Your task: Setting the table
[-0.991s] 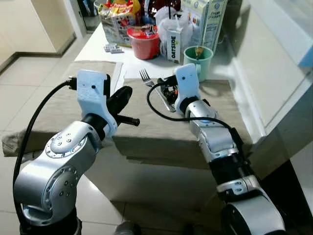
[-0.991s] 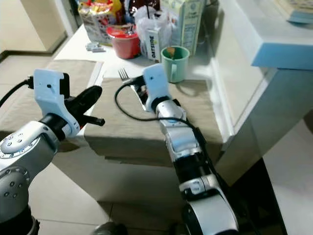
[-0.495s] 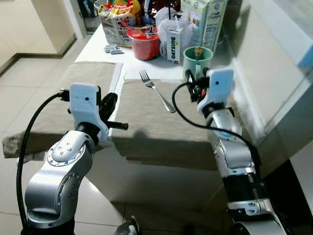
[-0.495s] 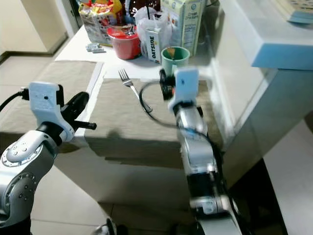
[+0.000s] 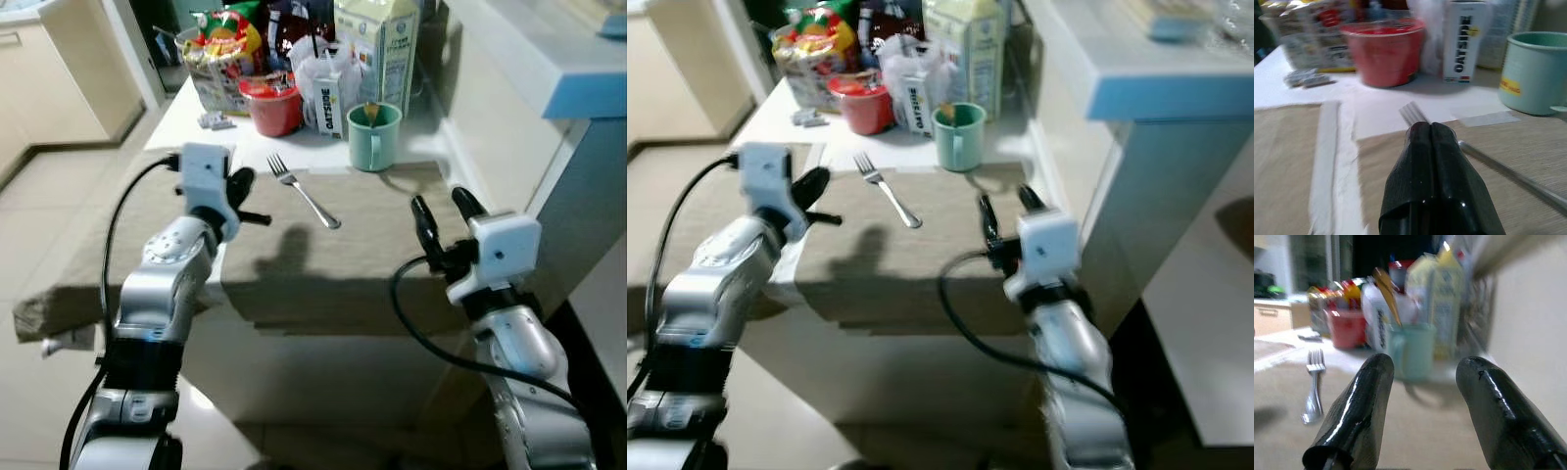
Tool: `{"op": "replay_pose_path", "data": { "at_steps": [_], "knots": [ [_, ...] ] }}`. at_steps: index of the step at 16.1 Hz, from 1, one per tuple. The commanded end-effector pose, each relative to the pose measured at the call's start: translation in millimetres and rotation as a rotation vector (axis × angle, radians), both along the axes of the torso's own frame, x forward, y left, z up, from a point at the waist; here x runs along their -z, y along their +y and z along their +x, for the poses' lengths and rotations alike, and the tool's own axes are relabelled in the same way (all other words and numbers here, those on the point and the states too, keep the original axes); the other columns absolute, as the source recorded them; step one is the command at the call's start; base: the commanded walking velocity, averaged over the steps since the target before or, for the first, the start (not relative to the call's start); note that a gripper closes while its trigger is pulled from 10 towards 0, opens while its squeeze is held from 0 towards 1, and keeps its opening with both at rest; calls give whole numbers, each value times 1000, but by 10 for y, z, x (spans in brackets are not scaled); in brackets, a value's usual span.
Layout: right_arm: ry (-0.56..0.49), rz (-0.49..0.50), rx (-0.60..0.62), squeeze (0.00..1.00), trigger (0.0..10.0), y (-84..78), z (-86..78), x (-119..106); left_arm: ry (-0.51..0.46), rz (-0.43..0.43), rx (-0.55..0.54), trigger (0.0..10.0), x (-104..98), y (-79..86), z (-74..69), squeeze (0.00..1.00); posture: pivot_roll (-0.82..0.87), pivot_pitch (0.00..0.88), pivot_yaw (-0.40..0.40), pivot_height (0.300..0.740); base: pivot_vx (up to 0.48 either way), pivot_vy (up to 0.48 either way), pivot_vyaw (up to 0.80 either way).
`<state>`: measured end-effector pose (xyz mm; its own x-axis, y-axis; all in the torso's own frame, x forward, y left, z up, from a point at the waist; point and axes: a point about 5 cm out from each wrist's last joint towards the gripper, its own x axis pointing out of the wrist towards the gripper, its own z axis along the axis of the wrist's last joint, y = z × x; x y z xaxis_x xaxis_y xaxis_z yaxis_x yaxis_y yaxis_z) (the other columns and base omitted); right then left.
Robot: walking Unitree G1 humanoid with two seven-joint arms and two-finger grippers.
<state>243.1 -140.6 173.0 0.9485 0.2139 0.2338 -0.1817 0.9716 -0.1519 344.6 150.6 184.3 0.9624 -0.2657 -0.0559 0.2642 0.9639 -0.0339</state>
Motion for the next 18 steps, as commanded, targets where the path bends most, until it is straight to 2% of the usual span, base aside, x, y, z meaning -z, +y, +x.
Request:
{"op": "replay_pose_path", "data": {
  "at_steps": [1, 4, 5, 7, 16, 18],
  "knots": [
    [5, 11, -14, 0, 10000, 8, -43, -6, 9, 35, -1, 10000, 23, 42, 52, 0, -263, 75, 166, 740, 0, 0, 0],
    [69, -22, 8, 0, 10000, -41, -231, 95, -11, 71, 42, 10000, 1, 8, 280, 0, -271, 103, 176, 740, 0, 0, 0],
    [69, -22, 8, 0, 10000, -41, -231, 95, -11, 71, 42, 10000, 1, 8, 280, 0, -271, 103, 176, 740, 0, 0, 0],
    [97, -27, 2, 0, 10000, -42, -332, 97, 16, 106, 72, 10000, 62, 25, 383, 0, -288, 138, 184, 740, 0, 0, 0],
    [142, -28, 30, 0, 10000, -35, -539, 87, 5, 176, 159, 10000, 7, -180, 579, 0, -311, 200, 209, 740, 0, 0, 0],
    [149, -32, 30, 0, 10000, -42, -533, 94, 35, 194, 155, 10000, 53, -152, 579, 0, -308, 205, 208, 740, 0, 0, 0]
  ]
}}
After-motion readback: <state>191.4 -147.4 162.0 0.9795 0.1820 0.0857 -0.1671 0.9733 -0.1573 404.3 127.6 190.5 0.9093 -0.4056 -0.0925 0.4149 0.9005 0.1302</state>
